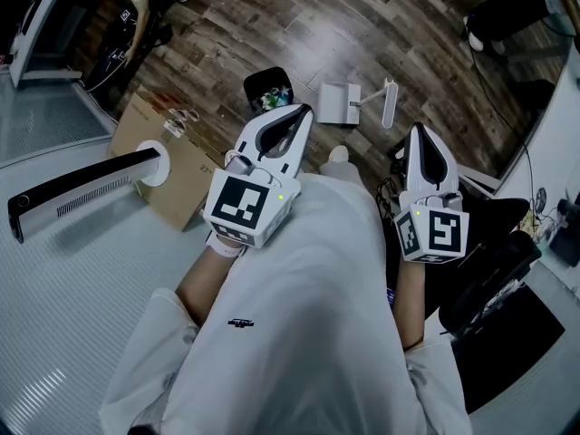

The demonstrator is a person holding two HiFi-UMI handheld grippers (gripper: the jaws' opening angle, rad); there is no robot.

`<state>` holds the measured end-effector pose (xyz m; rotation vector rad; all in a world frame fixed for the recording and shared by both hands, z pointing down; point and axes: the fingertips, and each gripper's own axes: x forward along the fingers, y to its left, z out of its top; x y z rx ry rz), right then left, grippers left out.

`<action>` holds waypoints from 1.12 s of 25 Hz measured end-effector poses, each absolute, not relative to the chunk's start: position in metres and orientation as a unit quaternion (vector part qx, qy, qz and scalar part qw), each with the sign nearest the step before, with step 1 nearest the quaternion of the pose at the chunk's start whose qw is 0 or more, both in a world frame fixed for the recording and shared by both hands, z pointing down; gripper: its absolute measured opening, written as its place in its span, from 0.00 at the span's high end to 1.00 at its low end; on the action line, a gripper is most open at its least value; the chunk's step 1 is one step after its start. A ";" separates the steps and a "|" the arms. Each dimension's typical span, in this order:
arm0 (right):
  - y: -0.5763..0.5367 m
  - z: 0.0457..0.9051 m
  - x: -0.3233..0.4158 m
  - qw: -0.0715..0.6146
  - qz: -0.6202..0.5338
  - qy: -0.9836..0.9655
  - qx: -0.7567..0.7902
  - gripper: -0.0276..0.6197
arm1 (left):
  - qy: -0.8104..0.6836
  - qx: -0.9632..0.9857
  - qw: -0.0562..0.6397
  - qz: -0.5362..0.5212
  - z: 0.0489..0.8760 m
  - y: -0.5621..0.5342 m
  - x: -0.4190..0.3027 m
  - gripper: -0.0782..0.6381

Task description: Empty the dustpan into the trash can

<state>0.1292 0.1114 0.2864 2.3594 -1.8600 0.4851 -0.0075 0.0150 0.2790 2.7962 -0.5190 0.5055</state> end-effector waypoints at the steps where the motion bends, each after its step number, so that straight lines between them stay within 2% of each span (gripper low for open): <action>1: 0.111 0.285 0.128 0.048 0.159 -0.612 0.773 0.94 | -0.180 0.960 0.126 0.172 0.278 0.015 -0.008 0.88; 22: 0.099 0.290 0.132 0.049 0.164 -0.628 0.759 0.94 | -0.190 0.959 0.118 0.175 0.276 0.006 -0.005 0.88; 28: 0.094 0.291 0.131 0.090 0.140 -0.637 0.752 0.94 | -0.191 0.959 0.109 0.179 0.276 -0.003 -0.008 0.88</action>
